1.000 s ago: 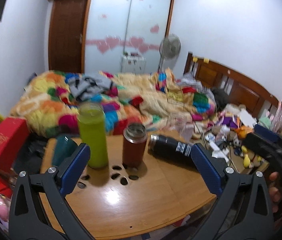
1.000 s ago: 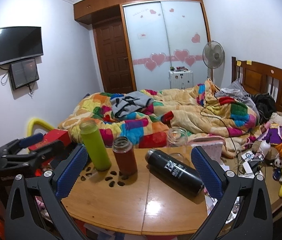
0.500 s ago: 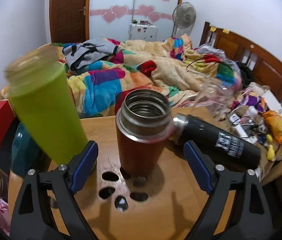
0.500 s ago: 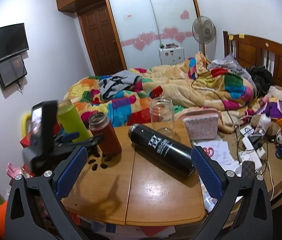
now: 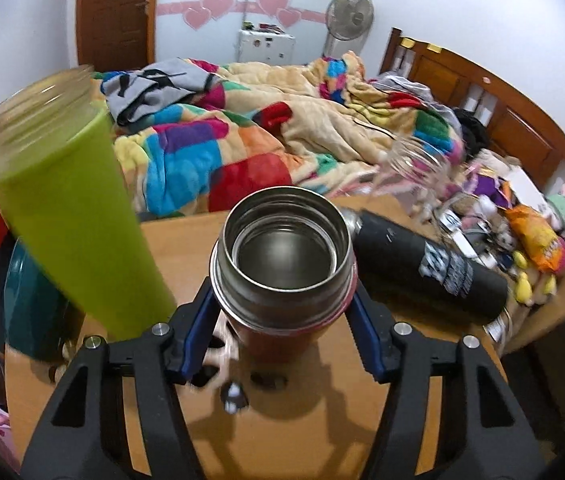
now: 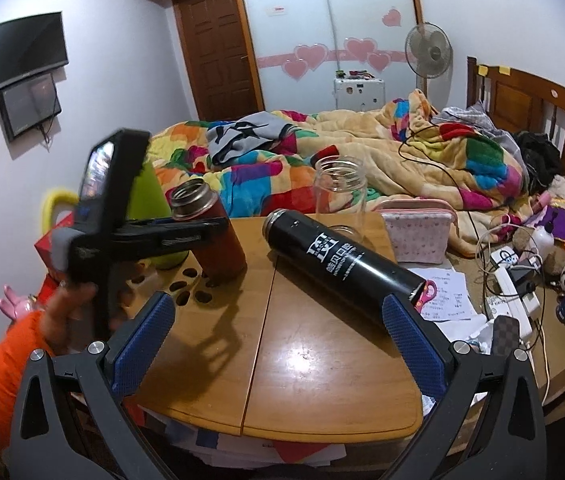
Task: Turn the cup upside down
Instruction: 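Move the left tool toward the red tumbler, fingers around its body, then close the left tool on the red tumbler and lift it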
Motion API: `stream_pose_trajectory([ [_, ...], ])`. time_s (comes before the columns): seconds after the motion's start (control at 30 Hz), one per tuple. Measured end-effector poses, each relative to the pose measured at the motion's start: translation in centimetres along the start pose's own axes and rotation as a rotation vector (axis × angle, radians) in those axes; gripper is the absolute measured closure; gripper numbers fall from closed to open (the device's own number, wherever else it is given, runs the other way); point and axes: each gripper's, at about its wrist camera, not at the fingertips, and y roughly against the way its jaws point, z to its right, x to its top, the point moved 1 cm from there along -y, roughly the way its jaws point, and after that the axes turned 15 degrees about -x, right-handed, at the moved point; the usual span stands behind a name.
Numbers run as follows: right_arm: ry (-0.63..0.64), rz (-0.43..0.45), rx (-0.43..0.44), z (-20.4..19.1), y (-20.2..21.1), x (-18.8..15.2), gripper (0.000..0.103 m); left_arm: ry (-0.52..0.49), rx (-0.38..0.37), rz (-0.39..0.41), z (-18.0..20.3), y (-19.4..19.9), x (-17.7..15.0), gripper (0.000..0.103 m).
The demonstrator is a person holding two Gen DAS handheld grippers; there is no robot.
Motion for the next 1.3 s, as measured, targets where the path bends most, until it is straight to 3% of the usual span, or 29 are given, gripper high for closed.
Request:
stream_pose_trajectory([
  [0.1,0.044,-0.004,0.013,-1.1,-0.8,-0.8,0.000,-0.014,-0.028,-0.026,0.3,2.0,-1.6,0.042],
  [0.37,0.163,-0.056,0.144,-5.9,-4.2,-3.3,0.003,0.019,-0.147,-0.092,0.6,6.2,-5.5,0.042],
  [0.67,0.261,-0.087,0.281,-11.6,-7.2,-5.1,0.030,0.078,-0.238,-0.102,-0.6,6.8,-5.7,0.042],
  [0.73,0.266,-0.083,0.303,-12.0,-7.7,-5.1,0.037,0.082,-0.236,-0.093,-0.8,6.9,-5.7,0.042],
  [0.93,0.273,-0.049,0.314,-12.7,-7.5,-5.6,0.040,0.120,-0.262,-0.053,-1.8,7.2,-5.9,0.042],
  [1.3,0.244,-0.039,0.307,-12.2,-7.0,-5.5,0.044,0.148,-0.190,0.001,-2.1,6.2,-6.4,0.034],
])
